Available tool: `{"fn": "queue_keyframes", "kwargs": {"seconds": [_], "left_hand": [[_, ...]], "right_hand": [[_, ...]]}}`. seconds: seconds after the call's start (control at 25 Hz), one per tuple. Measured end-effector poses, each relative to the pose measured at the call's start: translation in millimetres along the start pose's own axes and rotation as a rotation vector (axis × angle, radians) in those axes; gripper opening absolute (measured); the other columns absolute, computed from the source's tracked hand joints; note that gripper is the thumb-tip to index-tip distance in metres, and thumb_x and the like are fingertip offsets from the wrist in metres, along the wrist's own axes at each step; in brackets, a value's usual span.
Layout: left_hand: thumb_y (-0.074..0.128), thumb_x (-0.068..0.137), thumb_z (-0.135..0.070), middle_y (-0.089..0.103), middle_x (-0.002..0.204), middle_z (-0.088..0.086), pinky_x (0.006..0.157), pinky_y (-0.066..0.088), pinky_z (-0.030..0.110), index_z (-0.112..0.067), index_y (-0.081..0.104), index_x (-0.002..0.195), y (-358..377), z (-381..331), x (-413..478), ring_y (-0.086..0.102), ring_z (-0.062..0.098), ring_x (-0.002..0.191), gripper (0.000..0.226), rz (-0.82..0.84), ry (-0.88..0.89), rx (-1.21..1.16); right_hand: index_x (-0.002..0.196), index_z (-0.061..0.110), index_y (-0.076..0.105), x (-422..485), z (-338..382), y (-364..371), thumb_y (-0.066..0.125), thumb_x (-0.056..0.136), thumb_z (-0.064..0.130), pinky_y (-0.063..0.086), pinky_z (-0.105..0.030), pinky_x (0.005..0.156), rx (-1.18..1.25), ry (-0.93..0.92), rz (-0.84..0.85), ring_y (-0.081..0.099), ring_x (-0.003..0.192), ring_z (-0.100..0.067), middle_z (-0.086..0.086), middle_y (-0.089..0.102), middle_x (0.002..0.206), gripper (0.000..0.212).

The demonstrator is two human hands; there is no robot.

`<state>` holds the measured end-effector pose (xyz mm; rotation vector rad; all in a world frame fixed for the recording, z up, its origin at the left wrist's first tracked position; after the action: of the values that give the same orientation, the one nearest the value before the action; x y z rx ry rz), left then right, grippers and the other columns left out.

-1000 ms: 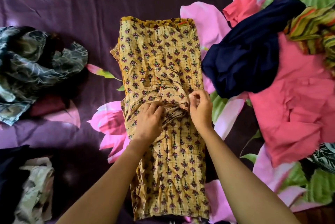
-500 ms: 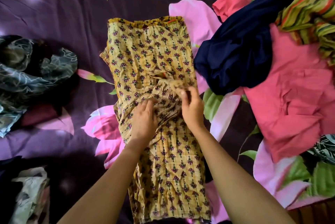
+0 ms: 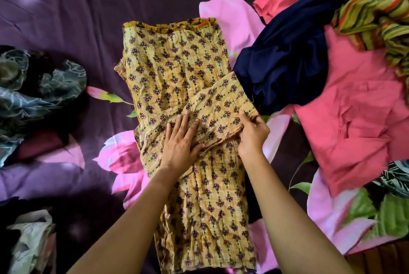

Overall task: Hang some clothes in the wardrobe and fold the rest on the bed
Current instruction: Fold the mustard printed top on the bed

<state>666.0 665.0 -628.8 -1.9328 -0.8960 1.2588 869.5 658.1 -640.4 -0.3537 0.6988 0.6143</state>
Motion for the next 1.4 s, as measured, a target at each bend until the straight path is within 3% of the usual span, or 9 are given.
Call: {"fn": "queue_keyframes", "kwargs": {"seconds": [0.12,0.2,0.32,0.4,0.6,0.8,1.08,1.32,1.4], "left_hand": [[0.033,0.092,-0.059,-0.015,0.152,-0.002,0.114,-0.016,0.036,-0.027,-0.001,0.147,-2.2,1.4,2.5,-0.013,0.019,0.144,0.072,-0.042,0.014,-0.045],[0.026,0.093,-0.054,0.002,0.154,0.000,0.117,-0.004,0.039,-0.019,0.019,0.148,-8.6,2.4,-3.3,0.003,0.021,0.146,0.066,-0.152,0.018,-0.147],[0.033,0.096,-0.031,0.036,0.148,0.012,0.115,0.021,0.048,-0.005,0.044,0.137,-18.4,10.0,-21.9,0.029,0.025,0.140,0.050,-0.360,-0.055,-0.279],[0.036,0.096,-0.025,0.042,0.144,0.015,0.114,0.026,0.047,-0.002,0.048,0.133,-15.5,15.3,-35.8,0.034,0.026,0.137,0.046,-0.427,-0.104,-0.284],[0.034,0.096,-0.027,0.034,0.149,0.012,0.116,0.019,0.042,-0.003,0.045,0.136,11.2,30.1,-66.0,0.027,0.024,0.140,0.048,-0.370,-0.170,-0.269],[0.031,0.096,-0.027,0.021,0.152,0.006,0.118,0.007,0.036,-0.004,0.031,0.143,28.2,32.4,-95.9,0.015,0.018,0.142,0.053,-0.285,-0.087,-0.169],[0.033,0.089,-0.022,0.031,0.149,0.019,0.118,0.000,0.032,0.003,0.038,0.139,55.0,32.3,-162.2,0.024,0.031,0.139,0.056,-0.184,-0.027,-0.053],[0.061,0.074,0.005,0.040,0.142,0.027,0.101,0.035,0.057,0.002,0.057,0.124,95.0,24.8,-223.4,0.046,0.047,0.123,0.050,-0.144,-0.053,-0.146],[0.066,0.072,0.010,0.043,0.137,0.029,0.096,0.042,0.052,0.001,0.060,0.119,96.6,25.7,-238.0,0.049,0.048,0.113,0.049,-0.155,-0.170,-0.269]], "right_hand": [[0.113,0.000,0.059,-15.5,24.0,14.8,0.060,0.090,0.007,0.050,-0.026,0.085,-0.272,-0.383,0.063,0.061,0.098,-0.006,-0.003,0.064,0.106,0.024],[0.111,-0.003,0.060,-45.6,39.3,47.6,0.053,0.093,0.009,0.046,-0.018,0.087,-0.465,-0.710,0.307,0.054,0.103,0.008,0.002,0.061,0.112,0.023],[0.106,0.007,0.063,-82.5,6.5,90.6,0.045,0.092,0.038,0.015,-0.048,0.118,-1.146,-1.008,0.819,0.027,0.142,-0.020,-0.007,0.040,0.147,0.038],[0.114,0.013,0.062,-78.8,-22.4,86.6,0.043,0.088,0.051,-0.003,-0.055,0.117,-1.506,-0.986,0.911,0.010,0.147,-0.022,-0.003,0.022,0.157,0.050],[0.125,0.010,0.058,-82.2,-25.9,73.5,0.053,0.092,0.031,0.003,-0.055,0.116,-1.441,-1.105,0.762,0.013,0.145,-0.026,-0.011,0.018,0.157,0.039],[0.151,0.016,0.006,-96.1,-57.7,32.8,0.039,0.098,0.031,-0.005,-0.047,0.118,-1.725,-1.053,0.811,-0.016,0.144,-0.019,-0.003,-0.013,0.158,0.064],[0.148,0.011,0.027,-137.1,-86.8,-50.2,0.045,0.096,0.021,0.003,-0.045,0.119,-1.762,-1.040,0.918,0.004,0.147,-0.024,-0.010,0.005,0.159,0.057],[0.124,0.003,0.060,-167.5,-105.4,-116.1,0.075,0.069,0.007,0.021,-0.045,0.111,-1.841,-1.140,1.006,0.039,0.135,-0.034,-0.020,0.043,0.143,0.058],[0.117,0.003,0.064,-172.5,-109.2,-132.4,0.074,0.072,0.008,0.022,-0.045,0.111,-1.843,-1.124,1.051,0.038,0.135,-0.035,-0.022,0.042,0.143,0.047]]}}
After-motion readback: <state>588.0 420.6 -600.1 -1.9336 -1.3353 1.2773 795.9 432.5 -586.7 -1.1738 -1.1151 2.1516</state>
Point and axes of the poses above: each hand's wrist, its own x-axis towards the middle knuckle, its own y-axis out of the palm, z = x × y, the point moved 8 cm from there along x, towards the middle knuckle
